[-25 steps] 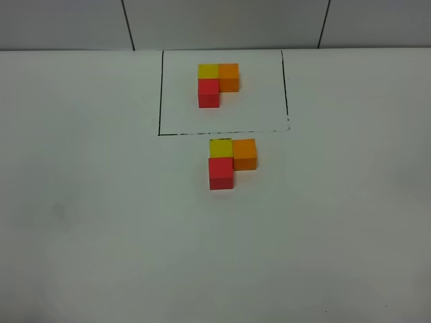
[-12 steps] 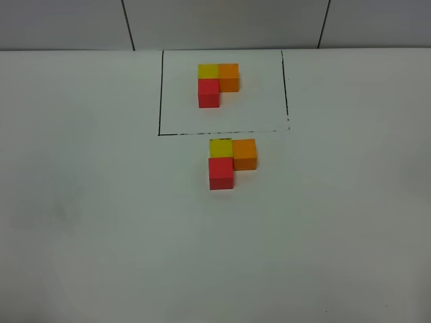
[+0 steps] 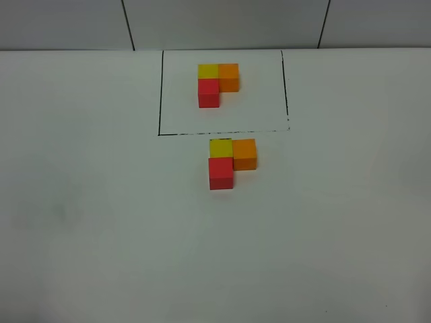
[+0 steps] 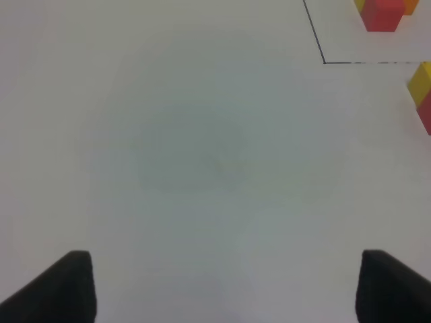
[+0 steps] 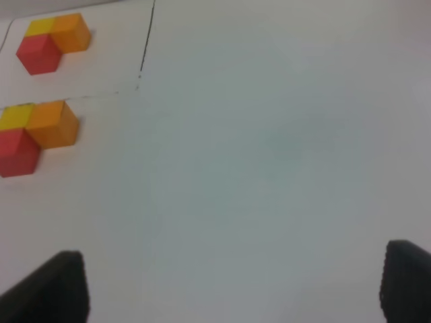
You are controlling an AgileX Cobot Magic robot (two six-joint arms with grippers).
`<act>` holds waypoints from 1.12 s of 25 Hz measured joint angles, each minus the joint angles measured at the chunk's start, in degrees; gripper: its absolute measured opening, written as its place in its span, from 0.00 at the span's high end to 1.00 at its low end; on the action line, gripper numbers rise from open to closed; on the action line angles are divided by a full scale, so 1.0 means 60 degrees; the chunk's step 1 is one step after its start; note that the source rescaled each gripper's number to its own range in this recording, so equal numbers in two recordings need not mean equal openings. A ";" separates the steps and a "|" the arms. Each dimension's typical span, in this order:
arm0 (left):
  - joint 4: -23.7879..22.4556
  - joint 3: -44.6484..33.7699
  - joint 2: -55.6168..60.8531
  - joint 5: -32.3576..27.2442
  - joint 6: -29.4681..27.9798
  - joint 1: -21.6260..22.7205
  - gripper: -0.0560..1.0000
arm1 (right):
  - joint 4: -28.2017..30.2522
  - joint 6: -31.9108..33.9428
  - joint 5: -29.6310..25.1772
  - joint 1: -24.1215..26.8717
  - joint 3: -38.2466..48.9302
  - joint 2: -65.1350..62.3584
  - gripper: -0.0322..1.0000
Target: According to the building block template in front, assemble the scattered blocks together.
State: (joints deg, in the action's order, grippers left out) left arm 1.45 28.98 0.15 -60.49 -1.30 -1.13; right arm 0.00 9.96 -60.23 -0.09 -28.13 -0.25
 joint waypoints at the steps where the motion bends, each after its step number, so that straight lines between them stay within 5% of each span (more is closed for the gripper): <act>1: 0.0000 0.0000 0.0000 0.0000 0.0000 0.0000 0.33 | 0.0000 -0.0010 0.0000 0.0000 0.0000 0.0000 0.22; 28: 0.0000 0.0000 0.0000 0.0000 0.0000 0.0000 0.33 | -0.0175 -0.0705 0.0000 0.0000 0.0000 0.0000 0.22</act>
State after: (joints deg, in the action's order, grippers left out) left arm 1.45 28.98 0.15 -60.49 -1.30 -1.13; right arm -1.05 5.73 -60.23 -0.09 -28.13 -0.25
